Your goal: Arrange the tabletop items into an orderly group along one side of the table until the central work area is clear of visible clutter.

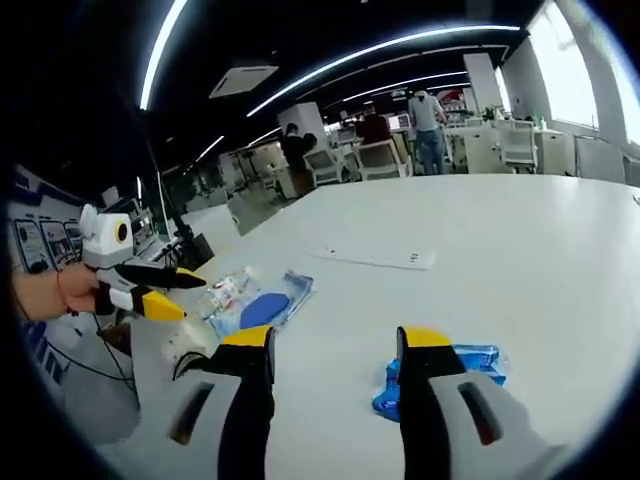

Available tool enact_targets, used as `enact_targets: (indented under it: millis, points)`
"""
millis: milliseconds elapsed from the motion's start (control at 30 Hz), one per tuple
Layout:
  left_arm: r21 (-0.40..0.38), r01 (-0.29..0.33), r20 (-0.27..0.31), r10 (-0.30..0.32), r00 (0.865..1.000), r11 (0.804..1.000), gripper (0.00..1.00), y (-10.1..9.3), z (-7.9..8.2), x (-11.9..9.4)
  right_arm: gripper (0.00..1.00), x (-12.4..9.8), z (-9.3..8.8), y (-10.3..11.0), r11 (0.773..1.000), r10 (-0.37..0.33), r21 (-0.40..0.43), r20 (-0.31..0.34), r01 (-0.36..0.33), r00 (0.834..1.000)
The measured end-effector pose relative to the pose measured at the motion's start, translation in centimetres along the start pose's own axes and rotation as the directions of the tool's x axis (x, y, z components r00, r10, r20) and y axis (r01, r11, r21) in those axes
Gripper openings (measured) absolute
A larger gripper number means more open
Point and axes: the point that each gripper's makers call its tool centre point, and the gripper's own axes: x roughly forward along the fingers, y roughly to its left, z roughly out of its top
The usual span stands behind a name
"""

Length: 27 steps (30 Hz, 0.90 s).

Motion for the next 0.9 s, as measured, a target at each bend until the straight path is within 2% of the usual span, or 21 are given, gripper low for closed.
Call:
enact_targets:
  millis: [333, 700, 900]
  points:
    - [-0.024, -0.043, 0.011, 0.043, 0.999, 0.999, 0.63, 1.7, -0.7, -2.3, 0.47, 1.8, 0.4, 3.1, 0.997, 0.067, -0.03, -0.013, -0.067, 0.998]
    - [-0.023, -0.069, 0.001, 0.069, 0.998, 0.997, 0.62, 2.3, -2.3, -4.4, 0.47, 2.9, -1.3, 7.4, 0.988, 0.146, -0.047, -0.068, -0.15, 0.987]
    - [-0.03, -0.081, -0.009, 0.081, 0.997, 0.996, 0.62, 2.3, -3.6, -5.6, 0.47, 3.2, -1.8, 8.6, 0.982, 0.174, -0.053, -0.086, -0.179, 0.981]
